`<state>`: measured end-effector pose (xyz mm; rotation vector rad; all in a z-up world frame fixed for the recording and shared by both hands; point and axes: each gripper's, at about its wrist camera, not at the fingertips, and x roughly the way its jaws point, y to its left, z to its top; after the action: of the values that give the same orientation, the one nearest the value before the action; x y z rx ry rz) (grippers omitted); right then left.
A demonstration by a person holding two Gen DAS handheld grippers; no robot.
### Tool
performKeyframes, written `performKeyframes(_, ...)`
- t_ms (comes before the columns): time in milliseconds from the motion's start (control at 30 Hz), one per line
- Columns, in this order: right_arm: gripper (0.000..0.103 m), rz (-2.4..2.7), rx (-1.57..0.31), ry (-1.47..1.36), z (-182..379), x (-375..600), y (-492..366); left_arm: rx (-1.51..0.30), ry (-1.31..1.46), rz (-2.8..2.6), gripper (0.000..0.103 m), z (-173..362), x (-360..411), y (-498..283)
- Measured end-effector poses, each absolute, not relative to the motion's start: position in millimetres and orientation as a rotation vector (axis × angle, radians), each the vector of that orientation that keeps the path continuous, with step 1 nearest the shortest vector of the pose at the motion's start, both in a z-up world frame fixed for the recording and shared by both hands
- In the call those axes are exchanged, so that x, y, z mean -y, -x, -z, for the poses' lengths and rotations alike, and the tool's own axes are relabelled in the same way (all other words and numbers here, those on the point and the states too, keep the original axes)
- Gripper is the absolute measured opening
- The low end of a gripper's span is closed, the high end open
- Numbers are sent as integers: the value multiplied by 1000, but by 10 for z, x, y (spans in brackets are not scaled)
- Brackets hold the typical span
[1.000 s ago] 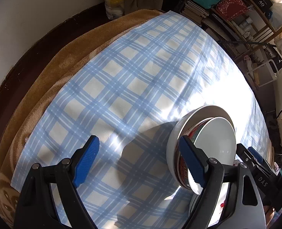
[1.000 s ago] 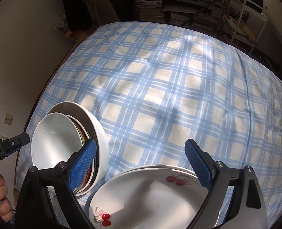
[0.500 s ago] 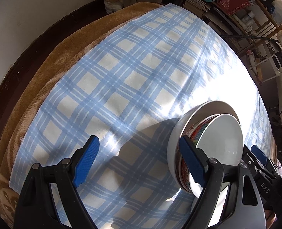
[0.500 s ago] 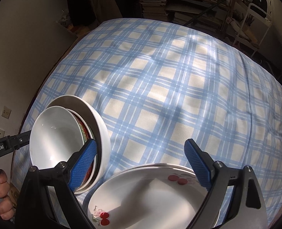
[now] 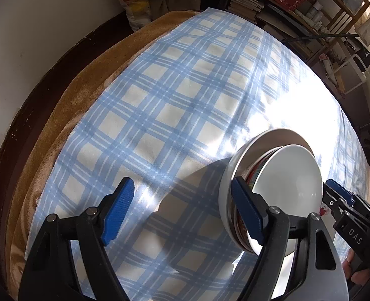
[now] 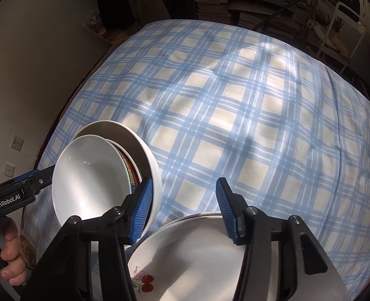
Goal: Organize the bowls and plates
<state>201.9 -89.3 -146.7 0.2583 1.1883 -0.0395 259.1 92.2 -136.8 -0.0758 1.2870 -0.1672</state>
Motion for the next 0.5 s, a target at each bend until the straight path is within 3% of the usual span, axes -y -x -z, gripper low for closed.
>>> performKeyframes(167, 25, 8, -1209, -262, 1468, 820, -2071, -1282, 72, 216, 58, 1355, -854, -2602)
performKeyframes(233, 22, 1, -1219, -282, 1481, 823, -2088, -1285, 95, 254, 40, 1357, -840, -2605)
performKeyframes(333, 20, -19, -1232, -316, 1513, 830, -2108, -1284, 94, 282, 26, 1360, -790, -2611)
performKeyframes(500, 15, -21, -1250, -309, 1556, 794, -2132, -1294, 96, 303, 23, 1402, -752, -2621)
